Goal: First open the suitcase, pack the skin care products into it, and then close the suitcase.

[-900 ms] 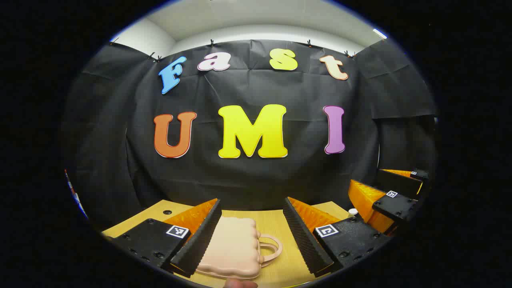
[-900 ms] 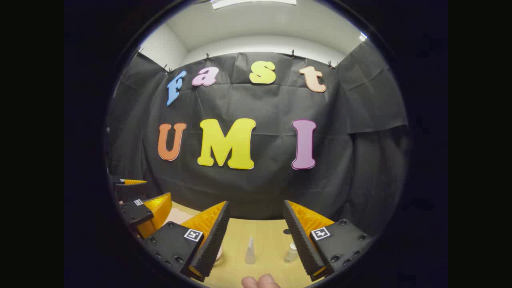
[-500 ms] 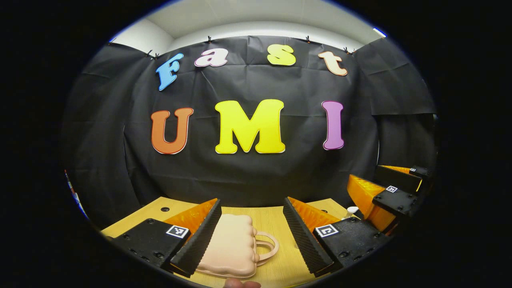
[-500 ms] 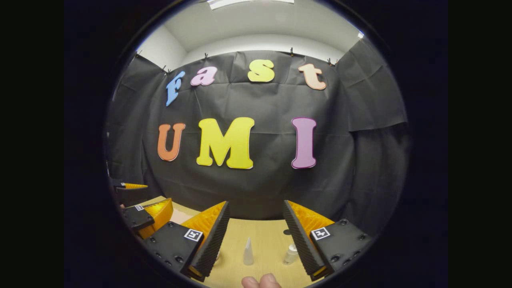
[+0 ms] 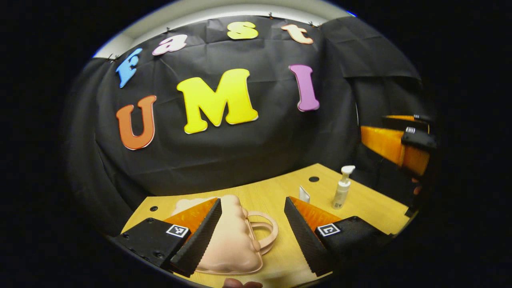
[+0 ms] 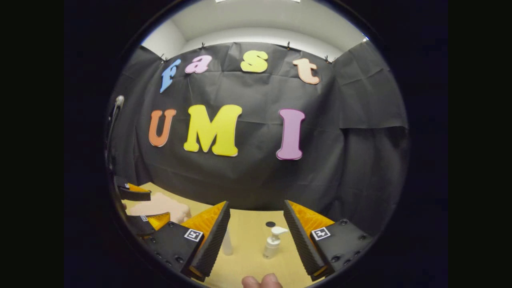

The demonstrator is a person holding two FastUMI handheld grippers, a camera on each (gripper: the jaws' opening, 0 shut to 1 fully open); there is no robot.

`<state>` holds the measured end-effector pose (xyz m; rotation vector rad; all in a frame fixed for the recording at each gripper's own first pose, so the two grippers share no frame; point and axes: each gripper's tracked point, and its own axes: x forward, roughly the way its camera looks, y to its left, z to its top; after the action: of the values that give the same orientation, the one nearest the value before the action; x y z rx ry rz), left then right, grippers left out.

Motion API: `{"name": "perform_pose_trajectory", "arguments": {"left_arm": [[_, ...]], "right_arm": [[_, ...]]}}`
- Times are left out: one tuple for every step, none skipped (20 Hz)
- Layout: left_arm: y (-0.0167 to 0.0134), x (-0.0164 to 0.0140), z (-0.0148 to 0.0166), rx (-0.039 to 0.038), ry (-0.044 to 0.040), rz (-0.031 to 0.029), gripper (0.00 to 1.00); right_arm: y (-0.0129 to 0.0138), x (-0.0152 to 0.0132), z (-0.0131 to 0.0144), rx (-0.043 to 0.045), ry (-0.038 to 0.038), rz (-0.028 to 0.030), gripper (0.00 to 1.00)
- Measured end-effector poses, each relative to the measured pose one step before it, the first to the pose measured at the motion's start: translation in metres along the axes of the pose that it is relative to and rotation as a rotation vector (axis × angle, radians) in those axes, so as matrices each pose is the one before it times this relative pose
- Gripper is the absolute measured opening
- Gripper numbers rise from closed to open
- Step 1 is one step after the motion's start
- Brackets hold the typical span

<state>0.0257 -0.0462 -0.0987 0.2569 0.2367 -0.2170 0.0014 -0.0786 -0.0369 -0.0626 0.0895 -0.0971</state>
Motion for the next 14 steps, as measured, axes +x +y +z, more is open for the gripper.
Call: {"name": "perform_pose_trajectory", "arguments": {"left_arm": [[-0.00615,0.00568,-0.00649,0.0364,0.0132,-0.01691,1.0],[-0.00486,0.00636,-0.00788,0.04315,0.01823,-0.00884,1.0],[-0.004,0.00572,-0.00813,0.04614,0.02008,-0.00718,0.99],[-0.00286,0.00954,-0.008,0.04833,0.01791,-0.00115,0.99],[-0.0076,0.00843,-0.01841,0.07798,0.06308,-0.00993,0.99],[-0.00626,0.00502,-0.00911,0.02691,0.03385,-0.00992,0.99],[-0.00381,0.00746,-0.00462,0.01912,0.02138,-0.01346,0.99],[-0.00142,0.00786,-0.00653,0.02383,0.03744,-0.00454,0.99],[-0.00352,0.01003,-0.01258,0.04538,0.05585,-0.01008,0.99],[-0.00187,0.00503,-0.00612,0.02547,0.0317,-0.00651,0.99],[-0.00201,0.00822,-0.00782,0.02527,0.02769,0.00027,0.98],[-0.00106,0.0054,-0.00492,0.01962,0.02505,0.00126,0.96],[-0.00047,0.00512,-0.00412,0.01506,0.01641,0.00295,0.94],[0.00154,0.00635,-0.00399,0.01927,0.02593,0.00616,0.91]], "right_arm": [[-0.0084,-0.00044,-0.00225,0.00139,0.00551,-0.01399,0.79],[-0.00935,-0.00008,-0.00316,-0.0014,0.00557,-0.01331,0.8],[-0.0092,-0.00002,-0.00258,-0.00502,0.00597,-0.01294,0.8],[-0.00931,0.00056,-0.00333,-0.00626,0.00667,-0.01444,0.8],[-0.01256,0.0009,-0.00394,-0.00688,0.01166,-0.02218,0.8],[-0.01358,-0.00178,-0.00331,-0.00201,0.00799,-0.02334,0.8],[-0.00905,-0.001,-0.0014,0.001,0.00463,-0.01601,0.8],[-0.0077,-0.00055,-0.00213,0.0019,0.00422,-0.01469,0.8],[-0.00929,-0.00055,-0.00507,0.00296,0.0109,-0.01717,0.8],[-0.00734,-0.00083,-0.00597,0.00446,0.01264,-0.01294,0.8],[-0.00463,-0.00009,-0.00366,0.0016,0.01013,-0.00927,0.8],[-0.00289,-0.00029,-0.00418,-0.00456,0.00742,-0.00625,0.8],[-0.00301,-0.00087,-0.00113,-0.0108,-0.00047,-0.00546,0.8],[-0.00095,-0.00229,0.0015,-0.01304,-0.00967,-0.00099,0.8]]}}
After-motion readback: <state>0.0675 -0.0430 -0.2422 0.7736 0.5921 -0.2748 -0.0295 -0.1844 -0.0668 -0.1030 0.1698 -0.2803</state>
